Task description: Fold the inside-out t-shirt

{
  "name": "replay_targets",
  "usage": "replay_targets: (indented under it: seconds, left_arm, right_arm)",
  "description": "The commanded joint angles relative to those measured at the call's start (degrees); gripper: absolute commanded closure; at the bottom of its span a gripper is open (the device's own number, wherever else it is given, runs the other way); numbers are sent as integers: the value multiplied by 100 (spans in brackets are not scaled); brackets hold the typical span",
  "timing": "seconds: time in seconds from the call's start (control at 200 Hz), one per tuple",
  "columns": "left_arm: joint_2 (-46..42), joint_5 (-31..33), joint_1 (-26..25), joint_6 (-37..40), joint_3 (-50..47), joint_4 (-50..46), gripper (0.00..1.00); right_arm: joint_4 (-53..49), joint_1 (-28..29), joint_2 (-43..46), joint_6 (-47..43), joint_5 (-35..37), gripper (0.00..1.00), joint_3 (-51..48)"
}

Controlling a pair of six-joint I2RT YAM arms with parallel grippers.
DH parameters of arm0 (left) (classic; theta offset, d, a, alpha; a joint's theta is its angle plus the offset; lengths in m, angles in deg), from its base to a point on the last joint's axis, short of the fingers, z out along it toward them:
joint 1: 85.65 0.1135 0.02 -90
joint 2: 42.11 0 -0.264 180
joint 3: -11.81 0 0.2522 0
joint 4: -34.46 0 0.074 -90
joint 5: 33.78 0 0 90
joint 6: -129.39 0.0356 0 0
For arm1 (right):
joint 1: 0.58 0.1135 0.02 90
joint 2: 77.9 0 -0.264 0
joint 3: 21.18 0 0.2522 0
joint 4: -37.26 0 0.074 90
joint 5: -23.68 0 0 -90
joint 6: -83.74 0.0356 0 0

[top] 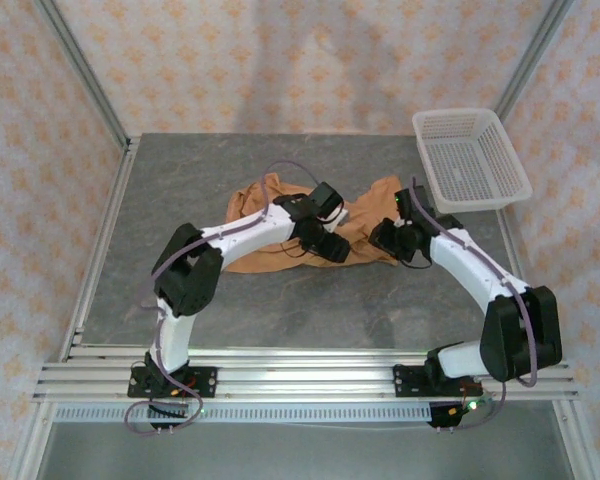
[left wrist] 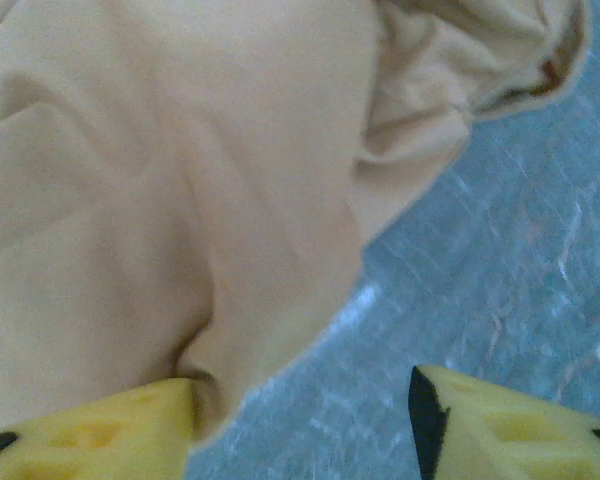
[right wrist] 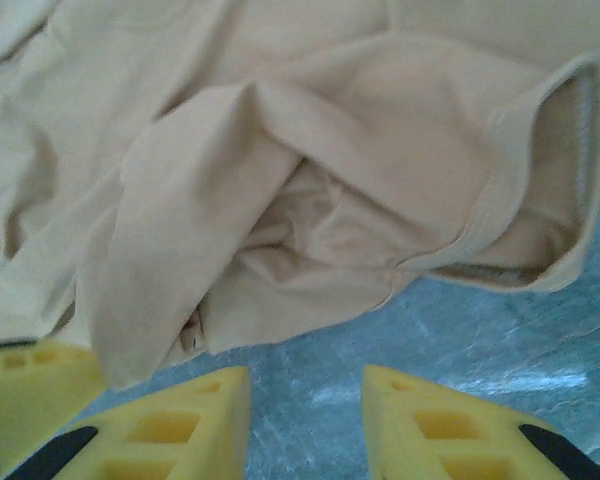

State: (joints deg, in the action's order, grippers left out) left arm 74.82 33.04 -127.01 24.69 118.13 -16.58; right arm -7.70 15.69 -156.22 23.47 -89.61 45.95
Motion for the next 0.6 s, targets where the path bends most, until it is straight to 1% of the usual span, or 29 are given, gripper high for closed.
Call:
replay_targets:
  seconds: [0.0,0.075,0.16,0.245,0.365,0.48,0.595]
  left_arm:
    - [344,391,56,195,401,-445,59]
    - [370,507,101,176,532,-554,77]
    - [246,622,167,153,614,-676,100]
    - [22,700,231,110,674,-784,100]
    - [-327,627,300,34,694,-817,100]
    - [-523,483,304,-19,672,-769,100]
    - [-531,416,313,-51,640,-759,100]
  right_arm:
    - [323,242,-105,310,-49,66,-105]
    - [408,380,-231,372,-31,67,-107]
    - [607,535,-372,507,-22,68,-107]
    - [905,688,-600,676,-57,69,-48]
    - [1359,870,-1042,944,-184,69,163]
    - [1690,969,-1321,1192,-211,67,412]
    - [1918,1074,-1428,1371,-176,63,581]
